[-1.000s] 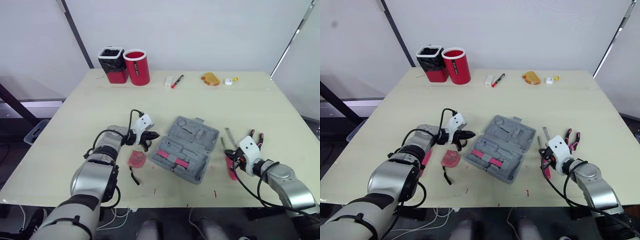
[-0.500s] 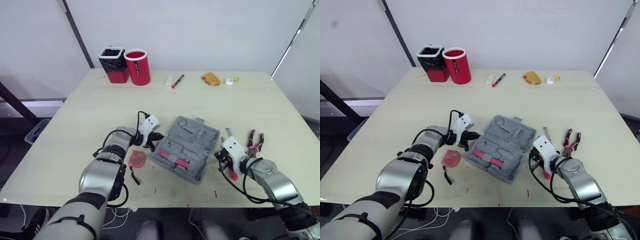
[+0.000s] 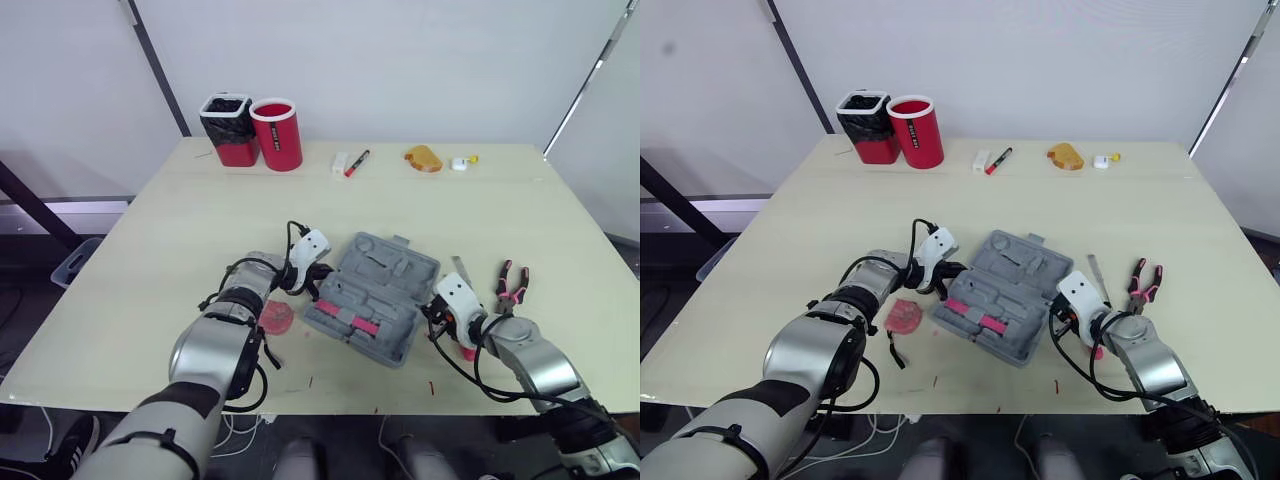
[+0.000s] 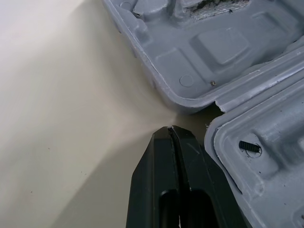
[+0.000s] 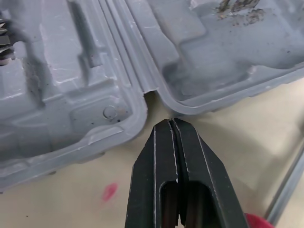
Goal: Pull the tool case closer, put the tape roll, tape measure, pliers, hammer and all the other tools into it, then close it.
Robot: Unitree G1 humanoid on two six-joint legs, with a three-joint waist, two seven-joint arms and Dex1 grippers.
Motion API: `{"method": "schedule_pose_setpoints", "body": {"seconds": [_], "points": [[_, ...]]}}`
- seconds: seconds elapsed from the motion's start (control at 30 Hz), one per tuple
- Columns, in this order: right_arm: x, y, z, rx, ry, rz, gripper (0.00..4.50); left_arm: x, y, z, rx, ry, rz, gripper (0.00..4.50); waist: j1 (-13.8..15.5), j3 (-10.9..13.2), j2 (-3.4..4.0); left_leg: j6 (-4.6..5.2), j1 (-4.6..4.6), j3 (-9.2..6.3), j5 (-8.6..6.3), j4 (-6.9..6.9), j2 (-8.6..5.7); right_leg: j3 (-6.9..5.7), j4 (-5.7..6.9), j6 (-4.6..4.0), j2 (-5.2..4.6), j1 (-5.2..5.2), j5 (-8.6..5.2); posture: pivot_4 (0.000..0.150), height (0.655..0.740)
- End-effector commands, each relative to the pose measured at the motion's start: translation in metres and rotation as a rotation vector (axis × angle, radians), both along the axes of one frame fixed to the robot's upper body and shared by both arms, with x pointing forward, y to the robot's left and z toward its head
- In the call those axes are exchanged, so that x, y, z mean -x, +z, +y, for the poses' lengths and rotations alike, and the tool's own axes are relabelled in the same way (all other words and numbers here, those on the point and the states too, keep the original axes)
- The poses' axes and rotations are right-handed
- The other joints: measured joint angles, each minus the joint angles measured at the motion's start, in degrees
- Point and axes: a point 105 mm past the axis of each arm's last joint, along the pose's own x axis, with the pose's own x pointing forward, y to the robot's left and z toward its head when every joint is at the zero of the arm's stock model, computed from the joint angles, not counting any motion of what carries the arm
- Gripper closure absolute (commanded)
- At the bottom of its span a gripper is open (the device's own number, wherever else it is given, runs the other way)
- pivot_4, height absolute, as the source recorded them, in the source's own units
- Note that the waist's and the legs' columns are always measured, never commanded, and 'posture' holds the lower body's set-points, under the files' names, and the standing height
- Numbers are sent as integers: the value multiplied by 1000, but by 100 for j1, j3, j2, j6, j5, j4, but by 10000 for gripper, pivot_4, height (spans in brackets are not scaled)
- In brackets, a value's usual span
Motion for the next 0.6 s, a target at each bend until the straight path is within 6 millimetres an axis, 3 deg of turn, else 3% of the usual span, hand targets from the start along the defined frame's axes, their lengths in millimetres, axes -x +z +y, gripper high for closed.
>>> {"method": "schedule_pose_setpoints", "body": {"seconds": [0.03,0.6], "points": [[-1,12,-1,-7,-6,-45,45000,3,0,-13,22,-50,27,44436,2,0,0,0,0,0,0,0,0,0,0,0,0,0,0,1500,7400],[2,9,1,-40,58,-30,45000,27,-5,-1,39,-203,194,44436,-32,0,0,0,-2,-4,0,0,0,-1,-2,0,1,0,0,1500,7400]]}}
